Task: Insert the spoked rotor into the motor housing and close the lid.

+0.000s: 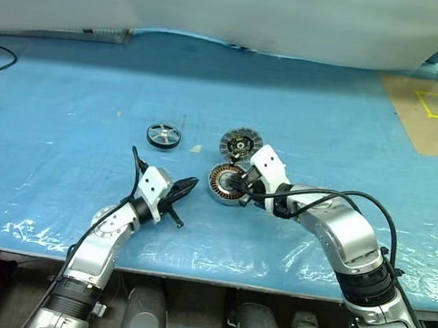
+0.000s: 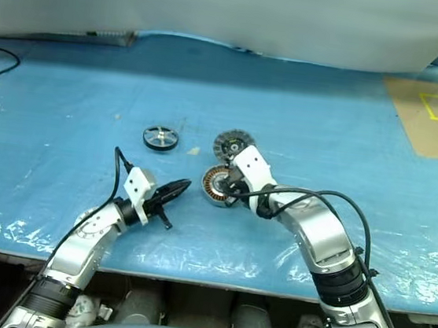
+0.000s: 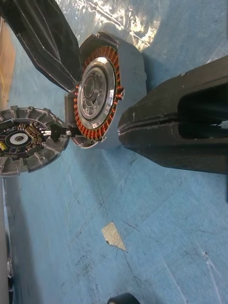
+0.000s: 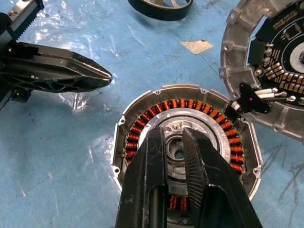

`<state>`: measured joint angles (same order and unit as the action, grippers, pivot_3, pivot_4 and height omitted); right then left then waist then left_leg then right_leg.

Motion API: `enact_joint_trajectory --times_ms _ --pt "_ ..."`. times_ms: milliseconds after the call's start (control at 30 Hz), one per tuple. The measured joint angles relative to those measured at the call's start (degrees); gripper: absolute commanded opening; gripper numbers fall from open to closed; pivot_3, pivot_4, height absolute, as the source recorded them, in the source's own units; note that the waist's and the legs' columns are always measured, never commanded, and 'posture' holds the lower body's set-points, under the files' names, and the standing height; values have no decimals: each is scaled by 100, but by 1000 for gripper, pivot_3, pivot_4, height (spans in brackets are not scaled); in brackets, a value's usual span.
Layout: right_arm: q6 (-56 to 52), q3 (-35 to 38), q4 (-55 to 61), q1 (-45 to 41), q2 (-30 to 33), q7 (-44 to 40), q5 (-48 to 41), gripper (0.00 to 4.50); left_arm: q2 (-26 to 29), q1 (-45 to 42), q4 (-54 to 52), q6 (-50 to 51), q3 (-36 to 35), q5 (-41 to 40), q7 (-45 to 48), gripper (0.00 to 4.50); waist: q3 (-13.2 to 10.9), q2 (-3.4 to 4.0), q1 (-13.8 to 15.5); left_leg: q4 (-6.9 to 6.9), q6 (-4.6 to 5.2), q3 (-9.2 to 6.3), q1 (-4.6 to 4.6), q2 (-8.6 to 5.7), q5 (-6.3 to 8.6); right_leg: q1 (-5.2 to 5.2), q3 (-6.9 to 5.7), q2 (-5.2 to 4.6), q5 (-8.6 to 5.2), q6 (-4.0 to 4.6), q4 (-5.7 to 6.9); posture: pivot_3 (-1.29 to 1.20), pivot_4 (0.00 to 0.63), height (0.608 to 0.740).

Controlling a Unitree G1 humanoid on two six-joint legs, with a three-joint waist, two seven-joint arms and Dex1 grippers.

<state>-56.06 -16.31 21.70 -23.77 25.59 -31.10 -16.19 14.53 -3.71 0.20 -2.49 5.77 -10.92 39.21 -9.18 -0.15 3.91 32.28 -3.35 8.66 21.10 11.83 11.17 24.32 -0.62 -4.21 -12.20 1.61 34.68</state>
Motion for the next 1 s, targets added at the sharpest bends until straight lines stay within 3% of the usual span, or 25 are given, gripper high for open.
enact_joint_trajectory --times_ms 67,1000 --pt "-52 -57 -81 -10 1 11 44 31 0 3 -1 1 27 2 -16 0 0 0 1 1 0 0 1 0 0 0 0 0 0 0 0 0 150 740" --pt "-433 -272 -395 -485 -94 242 382 31 -24 145 -11 -79 79 10 -201 0 0 0 0 9 -1 0 -5 0 0 -3 3 0 1 0 10 0 150 740"
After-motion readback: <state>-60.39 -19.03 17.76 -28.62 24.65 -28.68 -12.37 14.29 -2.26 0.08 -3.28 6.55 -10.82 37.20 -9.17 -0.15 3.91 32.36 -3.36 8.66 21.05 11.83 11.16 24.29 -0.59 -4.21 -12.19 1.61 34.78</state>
